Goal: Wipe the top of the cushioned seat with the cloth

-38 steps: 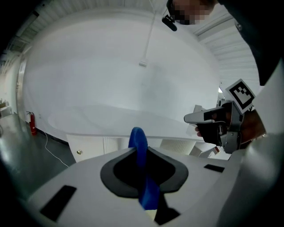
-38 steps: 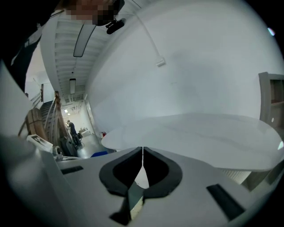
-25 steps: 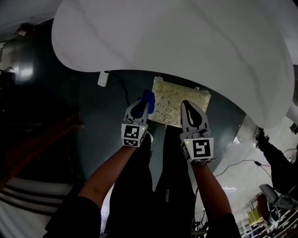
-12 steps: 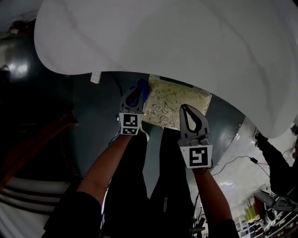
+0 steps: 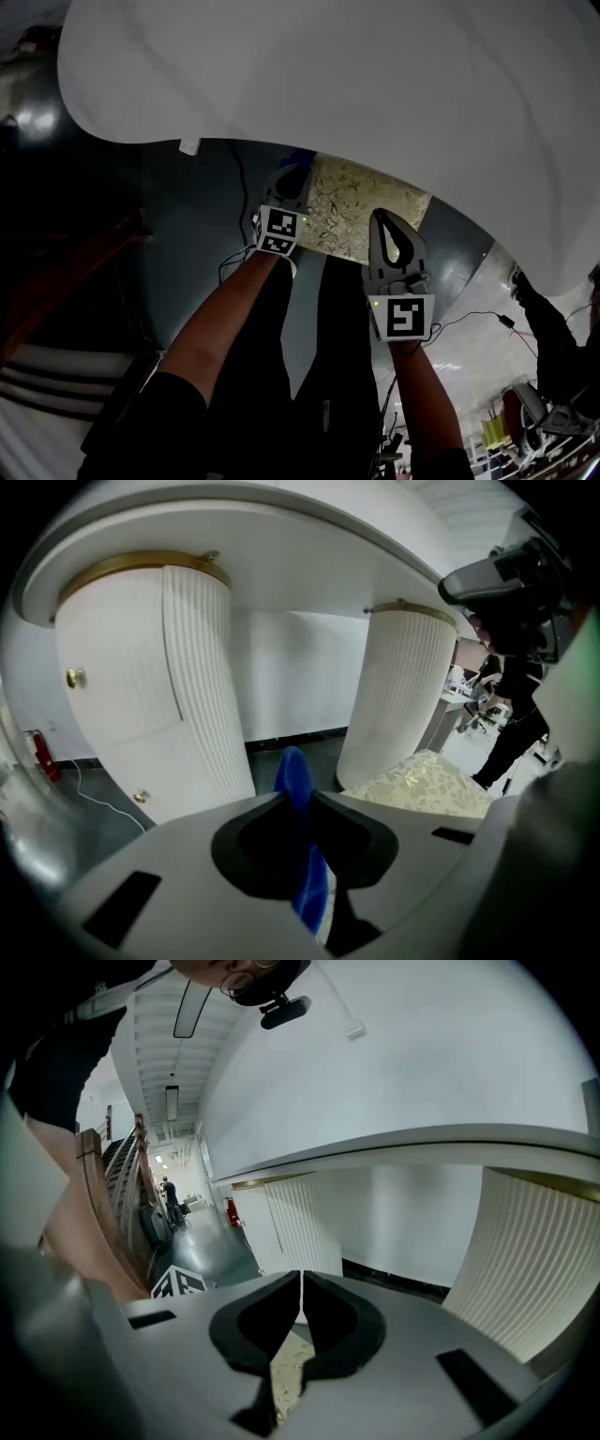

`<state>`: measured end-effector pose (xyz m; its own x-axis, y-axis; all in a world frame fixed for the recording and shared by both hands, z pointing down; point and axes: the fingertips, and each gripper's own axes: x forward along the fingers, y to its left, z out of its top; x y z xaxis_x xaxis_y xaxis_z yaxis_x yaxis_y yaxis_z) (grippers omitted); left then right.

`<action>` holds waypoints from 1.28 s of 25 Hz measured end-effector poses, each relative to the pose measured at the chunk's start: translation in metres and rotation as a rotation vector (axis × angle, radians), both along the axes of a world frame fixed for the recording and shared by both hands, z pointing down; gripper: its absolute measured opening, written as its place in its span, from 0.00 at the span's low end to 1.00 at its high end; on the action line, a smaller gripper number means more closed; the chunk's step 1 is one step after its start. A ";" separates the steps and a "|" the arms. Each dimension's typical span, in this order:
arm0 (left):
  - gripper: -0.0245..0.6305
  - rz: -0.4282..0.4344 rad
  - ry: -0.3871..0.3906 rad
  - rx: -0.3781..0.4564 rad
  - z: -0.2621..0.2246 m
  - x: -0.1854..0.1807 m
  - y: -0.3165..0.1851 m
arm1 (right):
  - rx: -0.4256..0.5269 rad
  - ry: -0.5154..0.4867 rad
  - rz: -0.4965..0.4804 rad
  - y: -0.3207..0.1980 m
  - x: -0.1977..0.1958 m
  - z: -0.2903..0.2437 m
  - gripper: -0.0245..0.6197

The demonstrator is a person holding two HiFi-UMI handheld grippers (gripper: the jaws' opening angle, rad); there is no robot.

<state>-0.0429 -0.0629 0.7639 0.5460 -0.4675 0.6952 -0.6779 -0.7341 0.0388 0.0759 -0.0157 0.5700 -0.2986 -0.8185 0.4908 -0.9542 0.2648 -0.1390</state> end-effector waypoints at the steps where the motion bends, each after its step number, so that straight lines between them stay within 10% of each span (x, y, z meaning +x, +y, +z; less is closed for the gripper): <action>1: 0.12 0.017 0.004 -0.017 0.005 0.008 0.001 | -0.011 -0.004 0.008 0.002 0.004 0.003 0.10; 32: 0.12 0.125 0.017 -0.058 0.030 0.071 0.039 | -0.131 -0.214 0.214 0.050 0.058 0.048 0.10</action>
<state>0.0284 -0.0240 0.7942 0.6090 -0.3548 0.7094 -0.5804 -0.8089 0.0938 0.1342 0.0348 0.6175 -0.2349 -0.8076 0.5409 -0.9316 0.0282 -0.3625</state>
